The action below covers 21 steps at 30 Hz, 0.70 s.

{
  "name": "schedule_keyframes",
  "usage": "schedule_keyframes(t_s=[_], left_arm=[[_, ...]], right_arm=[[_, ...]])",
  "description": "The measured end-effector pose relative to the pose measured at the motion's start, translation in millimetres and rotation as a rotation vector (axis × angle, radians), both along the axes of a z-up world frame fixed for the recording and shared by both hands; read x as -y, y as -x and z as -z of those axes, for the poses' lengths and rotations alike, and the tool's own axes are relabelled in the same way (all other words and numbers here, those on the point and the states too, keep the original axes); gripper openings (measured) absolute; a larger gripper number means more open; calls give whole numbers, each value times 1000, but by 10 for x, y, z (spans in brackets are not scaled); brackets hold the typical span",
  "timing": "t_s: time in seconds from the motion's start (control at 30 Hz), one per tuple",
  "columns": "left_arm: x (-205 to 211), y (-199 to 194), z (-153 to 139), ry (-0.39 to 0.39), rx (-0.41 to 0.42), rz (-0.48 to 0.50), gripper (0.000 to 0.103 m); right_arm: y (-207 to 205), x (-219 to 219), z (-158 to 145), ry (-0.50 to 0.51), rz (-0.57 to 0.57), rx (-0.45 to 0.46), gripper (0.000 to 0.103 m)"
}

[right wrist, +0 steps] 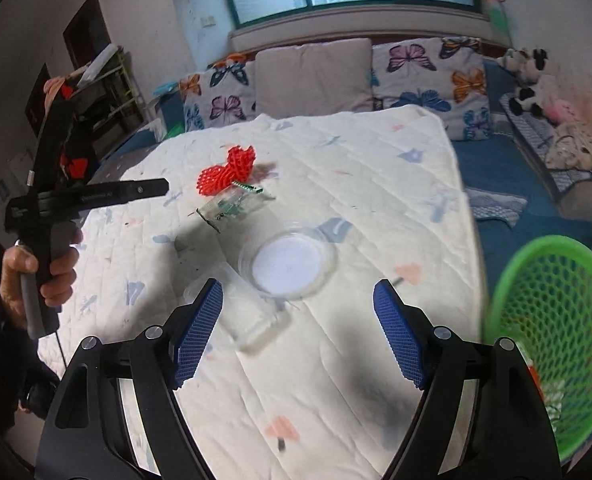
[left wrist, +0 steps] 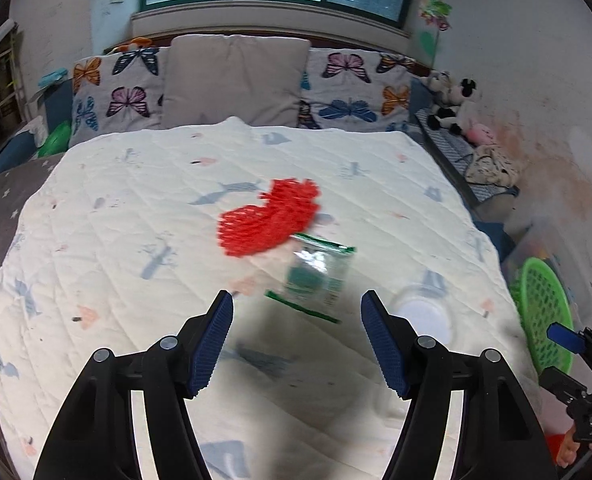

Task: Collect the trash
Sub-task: 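Return both tools to the bed toward the snack packet and plastic tray, then grasp the green-edged snack packet with the left tool while the right tool grasps the clear tray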

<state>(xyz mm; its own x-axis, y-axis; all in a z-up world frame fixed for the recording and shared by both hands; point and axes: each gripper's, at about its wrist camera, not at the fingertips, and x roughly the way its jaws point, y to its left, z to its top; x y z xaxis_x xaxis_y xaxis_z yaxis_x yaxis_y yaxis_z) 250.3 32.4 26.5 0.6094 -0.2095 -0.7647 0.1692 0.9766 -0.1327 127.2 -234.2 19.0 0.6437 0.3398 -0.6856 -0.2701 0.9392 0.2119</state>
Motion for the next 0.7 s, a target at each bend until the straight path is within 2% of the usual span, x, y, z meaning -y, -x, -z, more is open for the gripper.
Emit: schedule_keyframes(t_s=[0.23, 0.47, 0.57, 0.7], left_arm=[[-126, -224, 194, -2, -28, -39, 64], [50, -311, 407, -28, -41, 18, 65], [181, -375, 446, -42, -35, 48, 74], [352, -476, 502, -76, -30, 86, 76]], right_arm=[[-315, -194, 211, 18, -19, -48, 81], [-478, -186, 372, 15, -17, -83, 81], [-532, -137, 427, 15, -12, -97, 81], [-557, -100, 468, 9, -15, -107, 81]])
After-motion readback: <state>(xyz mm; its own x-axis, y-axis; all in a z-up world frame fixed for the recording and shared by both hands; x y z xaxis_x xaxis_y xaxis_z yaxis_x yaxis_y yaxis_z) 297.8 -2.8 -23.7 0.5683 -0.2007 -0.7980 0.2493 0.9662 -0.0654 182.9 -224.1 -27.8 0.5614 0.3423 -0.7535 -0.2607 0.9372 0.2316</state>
